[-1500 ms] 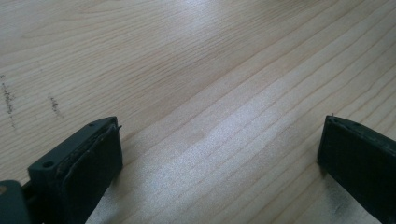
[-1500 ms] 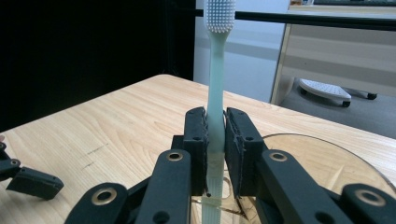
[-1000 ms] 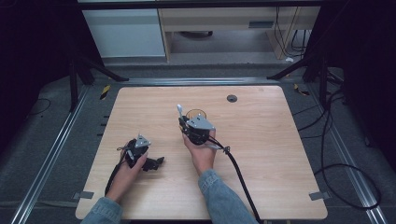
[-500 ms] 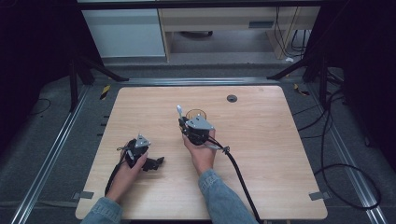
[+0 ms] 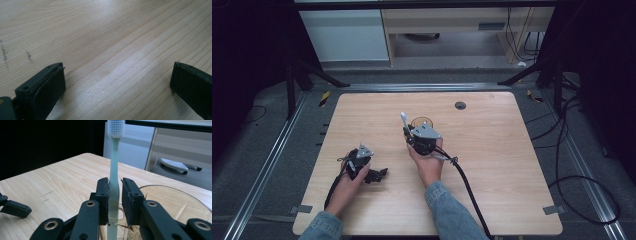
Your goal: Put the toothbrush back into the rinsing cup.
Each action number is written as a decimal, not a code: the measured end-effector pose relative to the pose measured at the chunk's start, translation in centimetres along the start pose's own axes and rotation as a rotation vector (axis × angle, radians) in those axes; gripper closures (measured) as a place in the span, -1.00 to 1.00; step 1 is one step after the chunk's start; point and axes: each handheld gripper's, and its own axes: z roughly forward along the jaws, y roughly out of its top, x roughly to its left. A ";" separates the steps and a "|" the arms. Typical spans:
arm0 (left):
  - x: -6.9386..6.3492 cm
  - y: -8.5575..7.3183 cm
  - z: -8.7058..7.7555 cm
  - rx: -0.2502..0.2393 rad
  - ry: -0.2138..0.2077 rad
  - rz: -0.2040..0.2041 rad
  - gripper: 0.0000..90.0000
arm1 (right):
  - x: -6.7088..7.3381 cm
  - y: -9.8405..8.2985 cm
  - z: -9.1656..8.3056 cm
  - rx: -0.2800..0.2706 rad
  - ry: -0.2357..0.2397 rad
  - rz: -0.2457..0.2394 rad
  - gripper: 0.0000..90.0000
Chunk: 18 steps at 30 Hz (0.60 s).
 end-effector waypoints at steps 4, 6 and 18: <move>0.0 0.0 0.0 0.000 -0.001 0.000 -1.00 | -0.1 0.2 -0.1 -0.002 -0.002 -0.001 0.63; 0.0 0.0 0.0 0.000 0.000 0.000 -1.00 | 0.0 0.3 -0.2 -0.003 -0.002 -0.006 0.61; 0.0 0.0 0.0 0.002 0.000 0.000 -1.00 | 0.0 1.3 -1.1 0.015 0.000 -0.018 0.52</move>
